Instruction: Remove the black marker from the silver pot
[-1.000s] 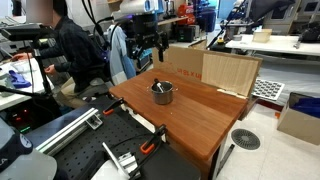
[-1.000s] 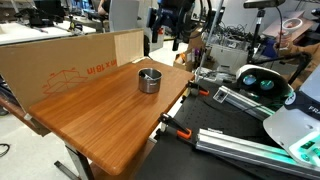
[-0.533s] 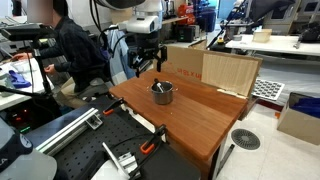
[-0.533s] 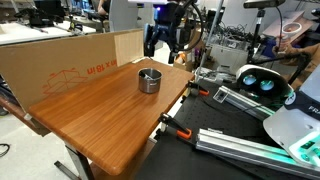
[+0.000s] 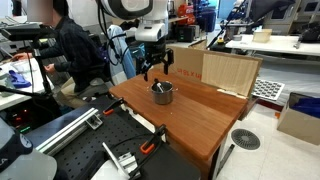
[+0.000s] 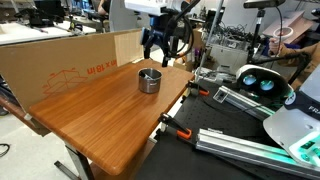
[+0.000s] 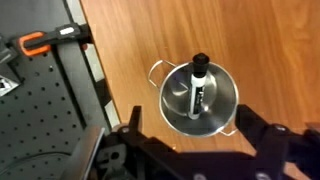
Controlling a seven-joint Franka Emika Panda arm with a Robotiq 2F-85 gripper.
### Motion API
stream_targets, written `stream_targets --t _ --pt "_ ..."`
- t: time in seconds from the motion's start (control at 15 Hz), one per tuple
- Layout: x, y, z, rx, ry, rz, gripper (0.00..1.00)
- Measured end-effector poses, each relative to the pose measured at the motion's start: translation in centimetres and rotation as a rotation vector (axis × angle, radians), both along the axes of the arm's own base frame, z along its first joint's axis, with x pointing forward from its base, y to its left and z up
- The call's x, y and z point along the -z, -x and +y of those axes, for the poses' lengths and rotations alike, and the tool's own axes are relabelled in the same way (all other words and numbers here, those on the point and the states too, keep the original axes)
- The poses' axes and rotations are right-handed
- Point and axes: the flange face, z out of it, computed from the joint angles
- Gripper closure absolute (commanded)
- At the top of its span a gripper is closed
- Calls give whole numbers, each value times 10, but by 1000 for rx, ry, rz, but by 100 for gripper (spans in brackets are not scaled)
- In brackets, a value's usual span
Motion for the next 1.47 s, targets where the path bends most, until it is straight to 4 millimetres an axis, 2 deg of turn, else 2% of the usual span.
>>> stream_targets --t 0.47,0.8,0.87,0.93,1.47 --pt "31 -14 9 -15 3 21 0" --pt "42 -23 23 -39 4 19 0" --pt "43 -24 25 -41 3 19 25" --pt "45 -26 27 -42 1 19 26" --pt "42 -40 35 -40 -11 -2 88"
